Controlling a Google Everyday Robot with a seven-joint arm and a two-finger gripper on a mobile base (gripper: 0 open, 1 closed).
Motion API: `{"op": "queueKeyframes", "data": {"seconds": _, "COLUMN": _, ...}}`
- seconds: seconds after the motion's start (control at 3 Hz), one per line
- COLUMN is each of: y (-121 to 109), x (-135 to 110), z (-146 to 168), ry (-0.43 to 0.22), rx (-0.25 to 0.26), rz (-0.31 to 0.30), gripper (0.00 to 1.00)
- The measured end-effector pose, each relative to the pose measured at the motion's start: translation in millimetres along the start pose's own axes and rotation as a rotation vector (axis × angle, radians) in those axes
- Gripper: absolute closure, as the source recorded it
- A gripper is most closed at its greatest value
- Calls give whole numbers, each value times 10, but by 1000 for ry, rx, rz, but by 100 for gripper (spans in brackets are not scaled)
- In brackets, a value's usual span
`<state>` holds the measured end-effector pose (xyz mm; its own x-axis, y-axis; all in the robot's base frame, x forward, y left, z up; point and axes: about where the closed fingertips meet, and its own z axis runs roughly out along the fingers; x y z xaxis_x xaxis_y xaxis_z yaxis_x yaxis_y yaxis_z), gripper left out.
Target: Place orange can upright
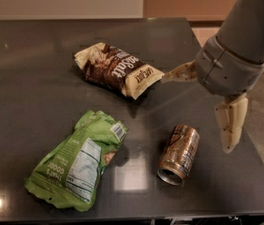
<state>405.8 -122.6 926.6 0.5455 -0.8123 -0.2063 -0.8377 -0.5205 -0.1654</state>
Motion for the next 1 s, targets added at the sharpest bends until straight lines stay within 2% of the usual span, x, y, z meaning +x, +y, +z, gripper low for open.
{"op": "queueKeyframes", "data": {"seconds": 0.33, "y": 159, "x": -94, "z": 207, "ry": 26, "rx": -61, "rz": -151, "gripper": 0}}
{"op": "queueKeyframes", "data": {"seconds": 0.67, "y": 327, "x": -186, "z": 422, "ry": 43, "rx": -114, "rz": -250, "gripper": 0}}
{"op": "queueKeyframes", "data": {"seconds": 1.0, "y": 477, "x": -226, "z": 636, "ry": 58, "rx": -163, "rz": -310, "gripper": 0}}
